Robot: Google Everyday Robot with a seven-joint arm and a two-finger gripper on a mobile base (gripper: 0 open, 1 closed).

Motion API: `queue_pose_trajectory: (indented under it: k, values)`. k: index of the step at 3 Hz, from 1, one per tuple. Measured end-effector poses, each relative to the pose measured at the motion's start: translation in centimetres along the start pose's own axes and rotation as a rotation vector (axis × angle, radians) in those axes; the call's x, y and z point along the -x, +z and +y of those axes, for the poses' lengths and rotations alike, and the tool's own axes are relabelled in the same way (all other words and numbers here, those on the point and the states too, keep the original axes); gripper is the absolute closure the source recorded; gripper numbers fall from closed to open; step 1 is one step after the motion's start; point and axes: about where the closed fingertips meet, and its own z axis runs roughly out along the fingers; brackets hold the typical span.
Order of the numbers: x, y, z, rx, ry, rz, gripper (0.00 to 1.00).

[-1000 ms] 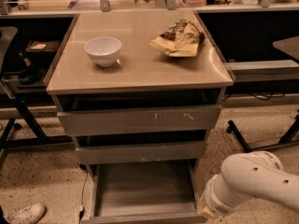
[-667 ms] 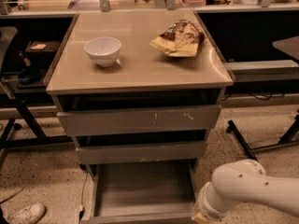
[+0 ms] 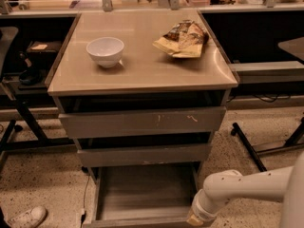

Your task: Close bottom drawer

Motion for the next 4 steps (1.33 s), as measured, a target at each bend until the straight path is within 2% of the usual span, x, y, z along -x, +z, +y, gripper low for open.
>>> queue_pose_trajectory:
  k: [1,2,3,4]
  values:
    - [-1.0,3.6,2.0,0.075,0.027,0.004,1.00]
    - [-1.0,3.6,2.0,0.076,0.026,0.004,1.00]
    - [-1.4,5.0,2.2,0.098,0.040,0.011,1.00]
    - [-2.6,11.3,1.4,0.161,0.064,0.042,1.00]
